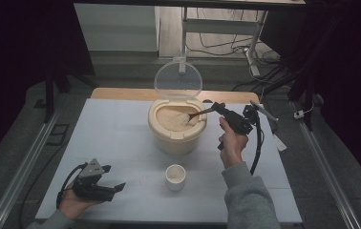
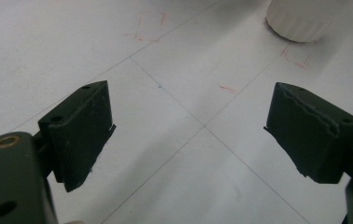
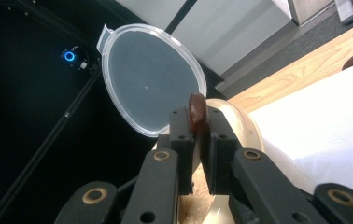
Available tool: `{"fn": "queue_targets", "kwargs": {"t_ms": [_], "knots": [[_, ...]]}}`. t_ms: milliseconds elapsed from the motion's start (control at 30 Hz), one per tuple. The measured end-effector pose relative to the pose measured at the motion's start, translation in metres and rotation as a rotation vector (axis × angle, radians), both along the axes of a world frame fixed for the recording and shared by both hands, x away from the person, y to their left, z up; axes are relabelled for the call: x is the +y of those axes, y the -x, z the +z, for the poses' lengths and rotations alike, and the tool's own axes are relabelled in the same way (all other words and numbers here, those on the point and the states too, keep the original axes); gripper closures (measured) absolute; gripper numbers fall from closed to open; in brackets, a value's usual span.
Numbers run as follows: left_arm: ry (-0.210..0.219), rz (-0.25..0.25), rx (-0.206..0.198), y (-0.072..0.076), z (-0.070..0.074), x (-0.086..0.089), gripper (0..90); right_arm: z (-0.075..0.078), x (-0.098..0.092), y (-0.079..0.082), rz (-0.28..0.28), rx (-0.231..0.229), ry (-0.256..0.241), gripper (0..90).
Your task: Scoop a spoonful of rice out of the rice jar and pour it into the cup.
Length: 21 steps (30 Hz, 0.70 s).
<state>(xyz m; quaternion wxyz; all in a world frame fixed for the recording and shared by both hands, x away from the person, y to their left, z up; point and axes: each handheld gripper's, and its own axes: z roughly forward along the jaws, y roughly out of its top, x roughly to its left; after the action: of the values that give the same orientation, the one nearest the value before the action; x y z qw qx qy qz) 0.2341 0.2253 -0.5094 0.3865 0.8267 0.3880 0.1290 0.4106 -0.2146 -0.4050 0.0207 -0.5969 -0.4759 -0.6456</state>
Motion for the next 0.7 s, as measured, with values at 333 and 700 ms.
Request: {"fn": "queue_targets", "kwargs": {"t_ms": [333,700], "knots": [[-0.001,0.006,-0.003,0.0,0.0,0.001,14.5,0.001,-0.006,-0.001,0.001,0.017,-0.04,83.9],[-0.001,0.012,0.001,0.0,-0.001,0.0,13.6,0.003,-0.015,0.001,0.0,0.025,-0.078,83.9]]}}
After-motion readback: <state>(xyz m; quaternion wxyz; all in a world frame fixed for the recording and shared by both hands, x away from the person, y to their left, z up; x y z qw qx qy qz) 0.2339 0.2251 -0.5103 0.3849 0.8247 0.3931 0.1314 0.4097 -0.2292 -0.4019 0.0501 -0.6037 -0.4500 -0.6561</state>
